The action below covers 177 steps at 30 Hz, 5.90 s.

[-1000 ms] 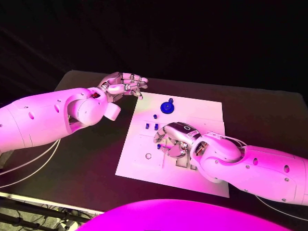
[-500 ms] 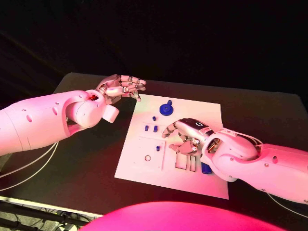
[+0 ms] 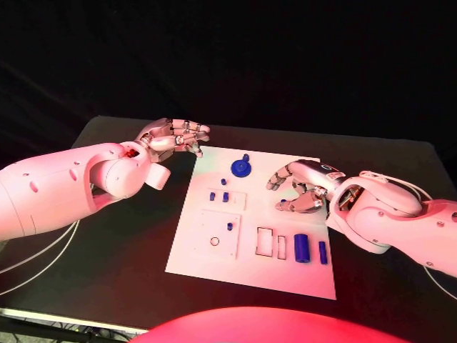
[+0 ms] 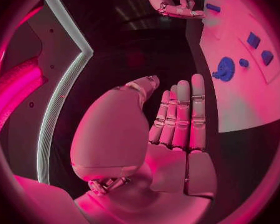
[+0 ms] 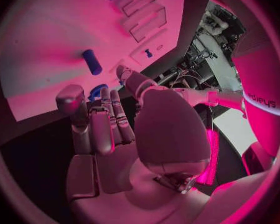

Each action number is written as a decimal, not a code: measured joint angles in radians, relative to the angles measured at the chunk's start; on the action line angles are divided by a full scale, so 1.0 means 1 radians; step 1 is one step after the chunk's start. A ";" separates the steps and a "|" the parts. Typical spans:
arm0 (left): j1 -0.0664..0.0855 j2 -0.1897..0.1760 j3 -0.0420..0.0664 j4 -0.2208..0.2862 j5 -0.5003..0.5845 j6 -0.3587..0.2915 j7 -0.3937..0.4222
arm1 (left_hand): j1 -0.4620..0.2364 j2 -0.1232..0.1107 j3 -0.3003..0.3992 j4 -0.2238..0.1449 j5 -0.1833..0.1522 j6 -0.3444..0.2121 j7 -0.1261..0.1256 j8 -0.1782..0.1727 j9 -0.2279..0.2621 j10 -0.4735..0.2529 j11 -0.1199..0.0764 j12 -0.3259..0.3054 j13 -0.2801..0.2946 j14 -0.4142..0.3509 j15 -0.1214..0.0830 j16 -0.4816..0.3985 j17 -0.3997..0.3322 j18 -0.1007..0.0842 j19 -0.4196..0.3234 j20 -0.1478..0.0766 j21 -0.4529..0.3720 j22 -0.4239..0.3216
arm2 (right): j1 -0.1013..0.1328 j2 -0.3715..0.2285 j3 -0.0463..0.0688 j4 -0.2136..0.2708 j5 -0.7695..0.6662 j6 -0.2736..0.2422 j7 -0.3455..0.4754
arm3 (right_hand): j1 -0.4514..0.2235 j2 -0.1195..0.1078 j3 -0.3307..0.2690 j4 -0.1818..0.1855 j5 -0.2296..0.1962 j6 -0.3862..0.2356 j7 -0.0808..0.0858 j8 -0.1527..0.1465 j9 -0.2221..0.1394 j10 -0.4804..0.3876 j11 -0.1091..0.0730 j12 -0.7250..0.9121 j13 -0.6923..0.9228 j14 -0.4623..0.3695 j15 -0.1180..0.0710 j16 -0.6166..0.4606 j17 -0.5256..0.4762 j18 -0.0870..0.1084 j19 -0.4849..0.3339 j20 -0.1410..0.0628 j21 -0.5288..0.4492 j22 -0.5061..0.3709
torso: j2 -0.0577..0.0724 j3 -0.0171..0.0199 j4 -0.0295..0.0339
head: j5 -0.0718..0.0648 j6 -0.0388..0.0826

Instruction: Assemble the parts on the task board

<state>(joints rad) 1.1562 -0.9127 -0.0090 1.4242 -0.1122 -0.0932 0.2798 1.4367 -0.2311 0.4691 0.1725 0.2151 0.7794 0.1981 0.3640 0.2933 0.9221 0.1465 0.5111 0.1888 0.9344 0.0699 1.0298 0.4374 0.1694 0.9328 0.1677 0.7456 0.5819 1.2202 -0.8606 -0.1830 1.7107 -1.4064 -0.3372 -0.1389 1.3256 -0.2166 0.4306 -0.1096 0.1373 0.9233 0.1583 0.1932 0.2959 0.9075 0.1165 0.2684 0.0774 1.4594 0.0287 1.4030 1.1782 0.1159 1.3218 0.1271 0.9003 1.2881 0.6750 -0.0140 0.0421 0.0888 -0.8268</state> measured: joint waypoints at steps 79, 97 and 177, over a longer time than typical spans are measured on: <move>0.000 -0.005 -0.002 0.000 0.002 0.000 -0.011 | 0.000 0.000 -0.003 0.003 0.000 0.000 0.000 0.003 0.000 0.000 0.000 0.004 -0.002 0.000 0.000 0.000 -0.002 0.000 0.000 0.000 -0.004 -0.003 | -0.021 0.009 -0.003 -0.034 -0.010 -0.013 -0.054 | -0.025 0.059 0.264 0.082 0.002 0.136 -0.039 0.079 0.062 0.219 -0.001 0.070 0.000 0.005 -0.049 0.044 0.068 -0.016 0.086 -0.047 0.174 0.019 | 0.001 0.0006 0.0012 | -0.005 -0.001; 0.000 -0.003 -0.002 -0.002 0.003 0.000 -0.013 | 0.009 0.009 -0.003 0.003 0.000 0.000 0.000 0.009 -0.002 0.000 0.000 0.004 -0.003 0.000 0.000 0.000 -0.003 0.000 0.004 -0.004 -0.004 -0.004 | 0.005 0.016 0.007 0.081 0.011 -0.072 -0.047 | -0.025 0.059 0.272 0.074 0.001 0.139 -0.042 0.088 0.067 0.219 -0.001 0.070 0.007 0.005 -0.049 0.044 0.073 -0.016 0.089 -0.050 0.178 0.019 | 0.000 0.0003 0.0011 | -0.002 0.004; 0.000 0.024 -0.003 -0.010 0.002 0.010 -0.016 | 0.009 0.009 -0.006 0.005 0.000 -0.004 0.004 0.013 -0.004 0.000 0.000 0.008 -0.005 0.000 0.000 -0.004 -0.006 0.000 0.003 -0.004 -0.008 -0.006 | -0.134 0.318 -0.010 -0.039 -0.167 0.020 -0.056 | -0.020 0.056 0.231 0.065 -0.007 0.109 -0.023 0.089 0.087 0.213 -0.006 0.048 0.019 0.005 -0.048 0.044 0.055 -0.016 0.080 -0.048 0.141 0.020 | 0.001 -0.0001 0.0013 | 0.042 -0.017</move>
<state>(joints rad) 1.1563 -0.8889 -0.0120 1.4146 -0.1099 -0.0835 0.2639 1.4459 -0.2219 0.4636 0.1780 0.2151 0.7758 0.2017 0.3773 0.2896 0.9221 0.1466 0.5188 0.1842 0.9344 0.0699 1.0258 0.4316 0.1694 0.9362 0.1642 0.7378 0.5762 1.0866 -0.5422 -0.1931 1.6716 -1.5737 -0.3168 -0.1949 1.3059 -0.1610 0.6614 -0.0447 0.1307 1.0328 0.1354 0.2818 0.3834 1.1210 0.1104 0.3167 0.0966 1.4649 -0.0198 1.4468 1.2328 0.1002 1.4015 0.0790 1.0416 1.3081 0.6761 -0.0141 0.0434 0.1305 -0.8435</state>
